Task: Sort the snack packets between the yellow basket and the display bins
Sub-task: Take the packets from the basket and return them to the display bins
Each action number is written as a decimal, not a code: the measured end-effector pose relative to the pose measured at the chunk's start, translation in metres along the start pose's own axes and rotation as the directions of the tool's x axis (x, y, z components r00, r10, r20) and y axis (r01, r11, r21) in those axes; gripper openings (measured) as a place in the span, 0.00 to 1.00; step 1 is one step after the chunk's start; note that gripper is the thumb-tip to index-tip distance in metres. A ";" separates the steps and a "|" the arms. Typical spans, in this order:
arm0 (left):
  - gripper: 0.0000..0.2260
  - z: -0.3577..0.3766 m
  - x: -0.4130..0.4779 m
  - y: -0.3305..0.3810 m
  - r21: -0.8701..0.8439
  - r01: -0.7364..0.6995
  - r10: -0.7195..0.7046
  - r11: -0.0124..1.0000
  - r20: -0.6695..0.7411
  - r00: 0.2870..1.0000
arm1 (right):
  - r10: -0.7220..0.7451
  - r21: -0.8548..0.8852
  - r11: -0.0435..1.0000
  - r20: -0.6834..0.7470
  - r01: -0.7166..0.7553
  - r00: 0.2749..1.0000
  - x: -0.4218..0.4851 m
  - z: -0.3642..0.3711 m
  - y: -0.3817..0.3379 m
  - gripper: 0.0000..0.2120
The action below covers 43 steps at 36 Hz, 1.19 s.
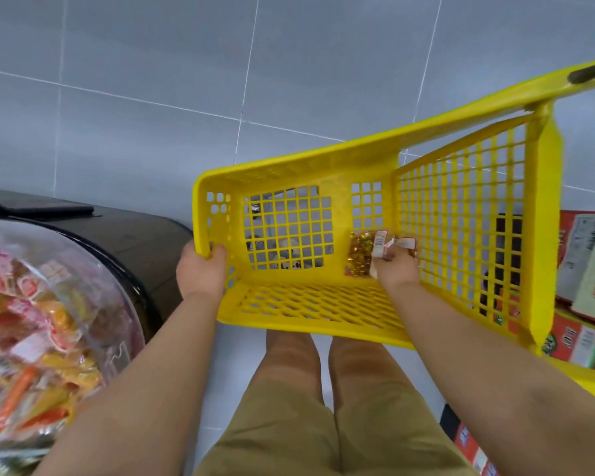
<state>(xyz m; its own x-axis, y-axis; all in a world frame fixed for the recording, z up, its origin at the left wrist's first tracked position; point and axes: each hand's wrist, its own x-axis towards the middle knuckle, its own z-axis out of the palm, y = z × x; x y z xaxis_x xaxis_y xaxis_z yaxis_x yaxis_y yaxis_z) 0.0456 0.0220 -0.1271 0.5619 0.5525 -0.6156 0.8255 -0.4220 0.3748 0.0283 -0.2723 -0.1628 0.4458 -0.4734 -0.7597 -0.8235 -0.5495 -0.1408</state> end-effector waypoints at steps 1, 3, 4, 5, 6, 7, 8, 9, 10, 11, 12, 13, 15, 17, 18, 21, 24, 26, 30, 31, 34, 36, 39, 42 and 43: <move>0.08 -0.001 -0.004 0.002 -0.015 -0.062 0.061 0.998 -0.028 0.998 | -0.034 0.096 0.995 0.016 0.032 0.999 -0.010 -0.003 -0.004 0.12; 0.20 -0.001 -0.017 0.007 0.033 -0.271 0.273 0.962 -0.121 0.954 | -0.115 0.313 0.947 0.117 0.073 0.986 -0.029 -0.011 -0.012 0.10; 0.24 0.002 -0.026 0.013 0.051 -0.361 0.364 0.931 -0.135 0.922 | -0.158 0.417 0.906 0.190 0.066 0.969 -0.040 -0.016 -0.015 0.07; 0.27 0.005 -0.035 0.020 0.038 -0.421 0.422 0.906 -0.105 0.900 | -0.194 0.499 0.866 0.267 0.037 0.944 -0.050 -0.020 -0.018 0.05; 0.28 0.011 -0.044 0.027 -0.005 -0.459 0.459 0.888 -0.040 0.888 | -0.228 0.554 0.832 0.344 -0.001 0.911 -0.059 -0.024 -0.021 0.05; 0.29 0.017 -0.050 0.034 -0.076 -0.451 0.456 0.889 0.065 0.888 | -0.260 0.594 0.804 0.413 -0.042 0.873 -0.065 -0.027 -0.023 0.05; 0.31 0.024 -0.056 0.041 -0.156 -0.385 0.411 0.910 0.202 0.889 | -0.289 0.631 0.771 0.472 -0.089 0.833 -0.070 -0.029 -0.024 0.06; 0.32 0.031 -0.060 0.047 -0.212 -0.259 0.322 0.942 0.356 0.877 | -0.316 0.663 0.737 0.513 -0.135 0.798 -0.072 -0.029 -0.025 0.08; 0.33 0.037 -0.062 0.052 -0.221 -0.098 0.198 0.970 0.493 0.847 | -0.336 0.689 0.704 0.537 -0.173 0.773 -0.072 -0.030 -0.024 0.09; 0.33 0.043 -0.062 0.056 -0.205 0.058 0.076 0.977 0.588 0.805 | -0.350 0.709 0.676 0.546 -0.197 0.761 -0.071 -0.030 -0.024 0.09; 0.30 0.048 -0.061 0.058 -0.204 0.178 -0.006 0.963 0.640 0.768 | -0.352 0.727 0.651 0.543 -0.217 0.762 -0.069 -0.030 -0.023 0.09; 0.27 0.052 -0.060 0.058 -0.233 0.264 -0.045 0.936 0.666 0.745 | -0.335 0.737 0.636 0.532 -0.230 0.778 -0.064 -0.030 -0.022 0.08; 0.20 0.059 -0.058 0.059 -0.304 0.345 -0.055 0.888 0.676 0.735 | -0.245 0.737 0.644 0.456 -0.208 0.855 -0.050 -0.028 -0.019 0.06; 0.13 0.065 -0.057 0.059 -0.346 0.360 -0.053 0.867 0.652 0.756 | -0.099 0.581 0.812 0.215 -0.045 0.972 -0.026 -0.027 -0.012 0.07; 0.10 0.067 -0.057 0.059 -0.356 0.357 -0.057 0.864 0.634 0.771 | -0.049 0.418 0.908 0.053 0.023 0.997 -0.013 -0.027 -0.007 0.10; 0.08 0.071 -0.053 0.054 -0.356 0.363 -0.097 0.861 0.586 0.804 | -0.005 0.006 1.000 -0.257 0.007 0.966 0.017 -0.023 0.006 0.19; 0.07 0.070 -0.051 0.049 -0.329 0.366 -0.136 0.870 0.555 0.821 | -0.064 -0.097 0.994 -0.236 0.042 0.970 0.025 -0.009 0.012 0.29; 0.08 0.068 -0.049 0.044 -0.330 0.371 -0.152 0.868 0.535 0.831 | -0.064 -0.123 0.992 -0.201 0.039 0.977 0.027 0.001 0.014 0.34; 0.14 0.063 -0.049 0.034 -0.329 0.367 -0.165 0.870 0.508 0.846 | -0.027 -0.111 0.994 -0.167 0.009 0.986 0.034 0.007 0.018 0.35; 0.14 0.062 -0.049 0.031 -0.327 0.364 -0.168 0.872 0.499 0.850 | -0.043 -0.095 0.995 -0.111 0.032 0.993 0.037 0.008 0.020 0.35; 0.15 0.061 -0.047 0.024 -0.310 0.353 -0.174 0.883 0.482 0.859 | -0.015 -0.193 0.981 0.088 0.032 0.996 0.049 0.007 0.023 0.31; 0.14 0.060 -0.045 0.019 -0.306 0.344 -0.171 0.888 0.475 0.863 | 0.012 -0.248 0.968 0.133 0.022 0.991 0.056 0.005 0.024 0.24; 0.11 0.057 -0.047 0.015 -0.292 0.347 -0.177 0.891 0.480 0.859 | 0.066 -0.201 0.979 0.150 -0.035 0.986 0.058 0.000 0.024 0.19; 0.12 0.049 -0.052 0.016 -0.264 0.341 -0.184 0.902 0.479 0.858 | 0.013 -0.065 0.998 0.176 -0.002 0.984 0.050 -0.010 0.020 0.17; 0.12 0.045 -0.054 0.018 -0.269 0.339 -0.181 0.901 0.478 0.859 | -0.040 -0.001 0.999 0.185 0.041 0.982 0.043 -0.014 0.017 0.17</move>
<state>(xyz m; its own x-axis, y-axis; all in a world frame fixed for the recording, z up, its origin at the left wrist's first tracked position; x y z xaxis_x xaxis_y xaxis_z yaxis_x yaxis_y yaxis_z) 0.0277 -0.0474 -0.1181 0.3085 0.2071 -0.9284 0.9489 0.0009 0.3155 0.0388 -0.3119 -0.1889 0.4057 -0.3161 -0.8576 -0.8044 -0.5691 -0.1708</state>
